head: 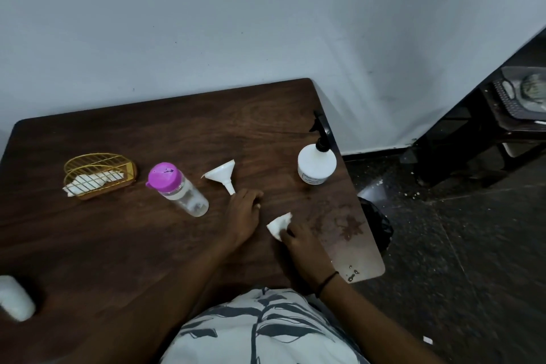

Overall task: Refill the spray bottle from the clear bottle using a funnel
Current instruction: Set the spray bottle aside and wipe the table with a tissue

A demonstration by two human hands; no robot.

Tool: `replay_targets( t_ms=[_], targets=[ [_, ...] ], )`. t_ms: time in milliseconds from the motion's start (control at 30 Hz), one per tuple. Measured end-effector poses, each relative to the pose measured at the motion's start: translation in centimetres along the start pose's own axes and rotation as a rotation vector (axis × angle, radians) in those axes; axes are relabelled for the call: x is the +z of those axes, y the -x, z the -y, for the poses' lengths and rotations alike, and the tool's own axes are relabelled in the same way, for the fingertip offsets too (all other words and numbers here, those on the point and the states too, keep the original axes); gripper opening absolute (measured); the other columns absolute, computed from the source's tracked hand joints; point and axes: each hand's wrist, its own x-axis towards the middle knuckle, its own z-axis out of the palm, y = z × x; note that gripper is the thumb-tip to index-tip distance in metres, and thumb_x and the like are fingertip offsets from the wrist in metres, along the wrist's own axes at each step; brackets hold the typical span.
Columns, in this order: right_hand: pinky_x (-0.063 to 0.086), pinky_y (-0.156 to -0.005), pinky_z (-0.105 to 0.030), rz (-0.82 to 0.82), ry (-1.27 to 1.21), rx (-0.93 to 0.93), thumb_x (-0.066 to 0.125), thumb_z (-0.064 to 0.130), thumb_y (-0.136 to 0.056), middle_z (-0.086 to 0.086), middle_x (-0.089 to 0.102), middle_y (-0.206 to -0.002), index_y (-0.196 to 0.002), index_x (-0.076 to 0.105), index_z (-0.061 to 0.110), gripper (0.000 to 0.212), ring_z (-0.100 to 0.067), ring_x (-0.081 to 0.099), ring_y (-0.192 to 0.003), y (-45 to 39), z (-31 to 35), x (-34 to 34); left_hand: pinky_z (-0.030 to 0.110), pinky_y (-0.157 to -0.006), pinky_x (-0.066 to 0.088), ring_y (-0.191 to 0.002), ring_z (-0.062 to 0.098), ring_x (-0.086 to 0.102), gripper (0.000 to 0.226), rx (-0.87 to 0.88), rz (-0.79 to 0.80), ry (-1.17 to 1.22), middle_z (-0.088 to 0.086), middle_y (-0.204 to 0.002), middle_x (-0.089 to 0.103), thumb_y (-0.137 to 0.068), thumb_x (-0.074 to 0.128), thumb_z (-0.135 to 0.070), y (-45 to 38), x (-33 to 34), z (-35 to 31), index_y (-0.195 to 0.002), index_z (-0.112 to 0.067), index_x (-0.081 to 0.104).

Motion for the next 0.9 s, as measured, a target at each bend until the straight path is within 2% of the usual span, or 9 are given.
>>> replay_targets(
  t_ms=[67, 133, 233, 333, 467, 600, 700, 800, 900],
  targets=[
    [0.048, -0.086, -0.038, -0.016, -0.048, -0.009, 0.055, 0.005, -0.097, -0.024, 0.062, -0.110, -0.111, 0.067, -0.003, 0.021, -0.036, 0.060, -0.102, -0.6, 0.8, 0.0, 0.041, -0.092, 0.049, -0.103, 0.029, 0.064, 0.024, 0.023, 0.009, 0.018, 0.014, -0.108, 0.070, -0.084, 0.063, 0.007, 0.0, 0.1, -0.1, -0.107, 0.001, 0.070],
    [0.041, -0.091, -0.036, -0.014, -0.035, -0.035, 0.048, 0.006, -0.101, -0.024, 0.059, -0.120, -0.121, 0.066, -0.001, 0.029, -0.035, 0.055, -0.110, -1.3, 0.5, 0.0, 0.039, -0.090, 0.050, -0.100, 0.027, 0.065, 0.020, 0.024, 0.011, 0.043, 0.013, -0.107, 0.070, -0.087, 0.063, 0.004, 0.2, 0.3, -0.2, -0.106, 0.001, 0.070],
    [0.045, -0.092, -0.039, -0.190, -0.222, 0.021, 0.058, -0.003, -0.095, -0.029, 0.062, -0.112, -0.111, 0.072, -0.008, 0.021, -0.038, 0.059, -0.106, -1.4, 0.4, -1.6, 0.023, -0.086, 0.044, -0.098, 0.022, 0.064, 0.015, 0.033, 0.013, 0.077, 0.011, -0.105, 0.071, -0.093, 0.060, -0.001, 0.5, 0.8, -1.3, -0.104, 0.000, 0.071],
    [0.048, -0.084, -0.045, -0.343, -0.303, 0.107, 0.058, -0.001, -0.096, -0.027, 0.065, -0.102, -0.103, 0.076, -0.004, 0.019, -0.038, 0.062, -0.095, -1.2, -0.6, -3.3, 0.014, -0.080, 0.040, -0.091, 0.019, 0.065, 0.014, 0.077, 0.058, 0.127, 0.007, -0.098, 0.073, -0.096, 0.059, -0.006, 0.2, 1.4, -2.8, -0.100, -0.003, 0.072],
    [0.052, -0.087, -0.042, -0.437, -0.420, 0.168, 0.061, -0.005, -0.092, -0.020, 0.069, -0.102, -0.101, 0.078, 0.000, 0.020, -0.030, 0.065, -0.095, -0.1, -2.0, -4.8, 0.035, -0.076, 0.055, -0.084, 0.019, 0.068, 0.016, 0.002, 0.181, 0.276, 0.003, -0.092, 0.073, -0.099, 0.055, -0.014, -0.2, 3.3, -5.2, -0.098, -0.009, 0.071],
    [0.052, -0.088, -0.030, -0.528, -0.599, 0.226, 0.065, 0.004, -0.092, -0.010, 0.069, -0.101, -0.099, 0.077, 0.005, 0.014, -0.017, 0.065, -0.096, 1.5, -3.2, -6.0, 0.025, -0.073, 0.052, -0.081, 0.011, 0.068, 0.016, -0.008, 0.229, 0.361, 0.002, -0.088, 0.074, -0.099, 0.055, -0.015, -0.9, 5.7, -7.8, -0.097, -0.013, 0.071],
    [0.049, -0.085, -0.022, -0.608, -0.648, 0.255, 0.067, 0.013, -0.094, -0.007, 0.070, -0.095, -0.095, 0.077, 0.007, 0.011, -0.013, 0.063, -0.095, 2.5, -4.6, -6.8, 0.024, -0.073, 0.055, -0.082, 0.011, 0.070, 0.013, -0.040, 0.274, 0.453, 0.002, -0.089, 0.075, -0.097, 0.058, -0.013, -1.5, 7.3, -10.1, -0.098, -0.011, 0.071],
    [0.052, -0.085, -0.027, -0.721, -0.688, 0.356, 0.071, 0.009, -0.089, -0.008, 0.070, -0.098, -0.101, 0.073, 0.006, 0.012, -0.017, 0.065, -0.094, 3.3, -6.9, -7.9, 0.016, -0.066, 0.053, -0.073, -0.001, 0.067, 0.013, -0.021, 0.320, 0.499, -0.004, -0.084, 0.073, -0.093, 0.062, -0.006, -1.8, 9.4, -12.6, -0.094, -0.014, 0.071],
    [0.054, -0.083, -0.024, -0.765, -0.791, 0.434, 0.072, 0.006, -0.087, -0.005, 0.070, -0.101, -0.112, 0.067, 0.010, 0.025, -0.013, 0.065, -0.094, 4.5, -9.2, -9.2, 0.014, -0.066, 0.052, -0.072, -0.002, 0.068, 0.016, -0.018, 0.343, 0.508, -0.008, -0.083, 0.073, -0.088, 0.064, -0.004, -2.0, 11.7, -15.1, -0.094, -0.016, 0.073]
  ],
)
